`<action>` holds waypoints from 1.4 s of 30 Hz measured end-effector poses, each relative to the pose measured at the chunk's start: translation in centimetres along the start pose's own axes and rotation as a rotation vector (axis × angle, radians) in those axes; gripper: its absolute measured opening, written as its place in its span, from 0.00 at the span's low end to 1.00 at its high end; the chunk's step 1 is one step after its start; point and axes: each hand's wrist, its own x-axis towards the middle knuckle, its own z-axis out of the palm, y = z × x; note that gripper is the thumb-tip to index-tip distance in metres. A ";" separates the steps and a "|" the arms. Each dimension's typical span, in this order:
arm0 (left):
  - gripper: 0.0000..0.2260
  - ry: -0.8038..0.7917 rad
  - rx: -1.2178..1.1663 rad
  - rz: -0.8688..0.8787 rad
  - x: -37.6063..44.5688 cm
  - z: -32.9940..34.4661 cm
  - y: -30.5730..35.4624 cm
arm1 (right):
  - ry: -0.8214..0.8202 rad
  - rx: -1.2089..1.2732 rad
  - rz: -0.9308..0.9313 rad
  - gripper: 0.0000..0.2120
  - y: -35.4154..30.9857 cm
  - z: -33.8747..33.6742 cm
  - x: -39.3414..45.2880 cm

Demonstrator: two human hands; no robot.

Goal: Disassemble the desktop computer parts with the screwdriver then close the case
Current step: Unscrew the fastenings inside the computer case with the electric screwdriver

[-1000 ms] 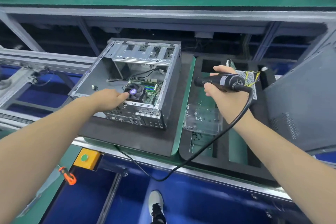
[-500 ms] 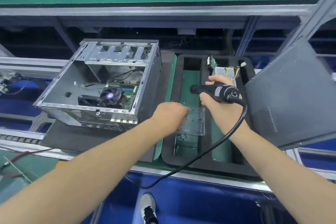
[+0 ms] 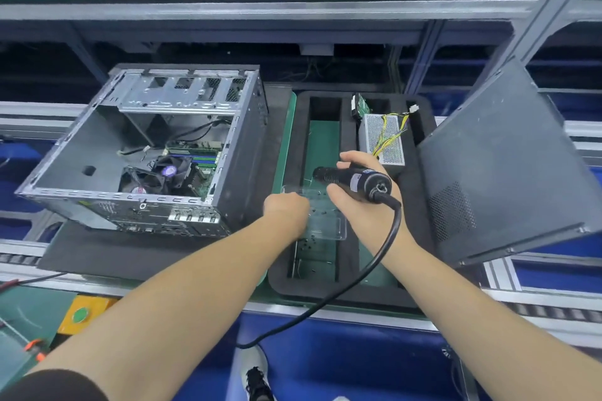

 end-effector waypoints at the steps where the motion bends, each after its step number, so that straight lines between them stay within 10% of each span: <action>1: 0.11 -0.010 -0.007 -0.001 0.0 0.0 0.0 | 0.001 0.000 -0.003 0.21 -0.1 0.1 0.1; 10: 0.04 0.074 -0.210 -0.013 -0.4 -0.4 -0.1 | 0.003 0.016 0.019 0.21 -0.4 0.2 0.8; 19: 0.01 0.263 -2.067 -0.100 -2.4 -10.9 -7.3 | 0.051 0.104 -0.107 0.23 -7.2 0.5 3.9; 29: 0.05 0.545 -2.403 0.072 -10.5 -13.2 -17.8 | -0.091 0.483 -0.254 0.23 -15.7 5.2 4.1; 42: 0.10 0.613 -2.261 -0.094 -16.1 -8.7 -29.5 | -0.343 0.594 -0.130 0.20 -18.9 15.7 3.1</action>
